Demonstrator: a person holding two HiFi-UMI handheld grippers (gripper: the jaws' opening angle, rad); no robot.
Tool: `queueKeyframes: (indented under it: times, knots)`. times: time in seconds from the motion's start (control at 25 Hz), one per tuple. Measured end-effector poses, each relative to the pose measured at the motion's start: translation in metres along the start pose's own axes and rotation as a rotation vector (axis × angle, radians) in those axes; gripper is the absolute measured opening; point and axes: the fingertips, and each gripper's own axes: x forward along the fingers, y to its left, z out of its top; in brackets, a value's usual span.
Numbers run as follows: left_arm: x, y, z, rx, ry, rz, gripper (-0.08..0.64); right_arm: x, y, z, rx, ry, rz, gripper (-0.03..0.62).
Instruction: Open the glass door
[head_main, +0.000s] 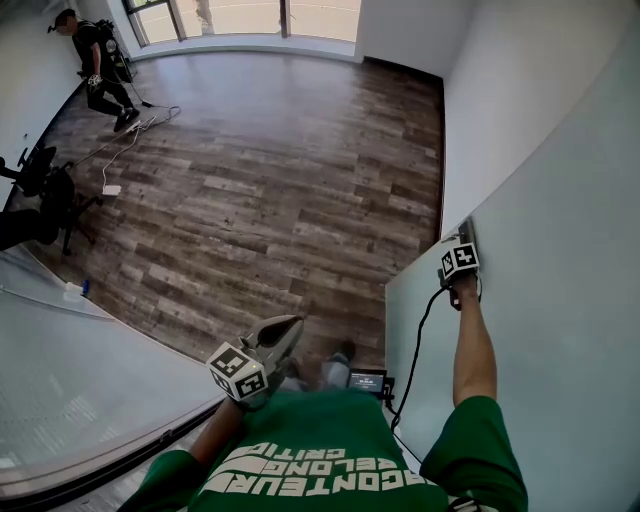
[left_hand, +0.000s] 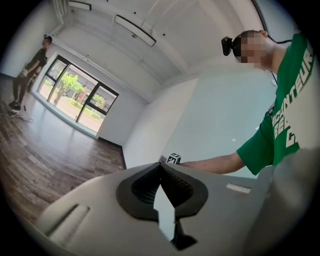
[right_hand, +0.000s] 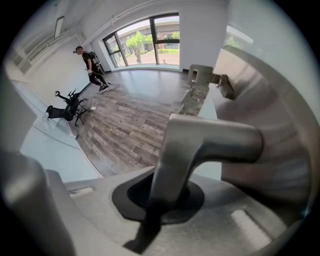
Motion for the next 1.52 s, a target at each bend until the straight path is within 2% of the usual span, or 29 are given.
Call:
queueKeyframes:
  times: [0.28, 0.52, 0.76, 1.24, 1.52]
  knots:
    - [0.031, 0.0, -0.003, -0.007, 0.0, 0.003, 0.017, 0.006, -0.052, -0.001, 0.046, -0.002, -0.04, -0.008]
    - [0.034, -0.001, -0.004, -0.003, -0.005, 0.0, 0.017, 0.001, -0.075, -0.015, 0.086, -0.009, -0.053, -0.008]
    - [0.052, 0.004, -0.002, -0.004, 0.003, 0.007, 0.017, 0.004, -0.102, -0.012, 0.115, -0.006, -0.049, -0.008]
    - [0.056, 0.004, -0.008, -0.001, 0.009, 0.017, 0.017, 0.005, -0.135, -0.022, 0.157, -0.006, -0.06, -0.008]
    - [0.048, 0.009, -0.002, -0.004, 0.001, 0.034, 0.017, -0.001, -0.14, -0.022, 0.167, -0.009, -0.069, -0.008]
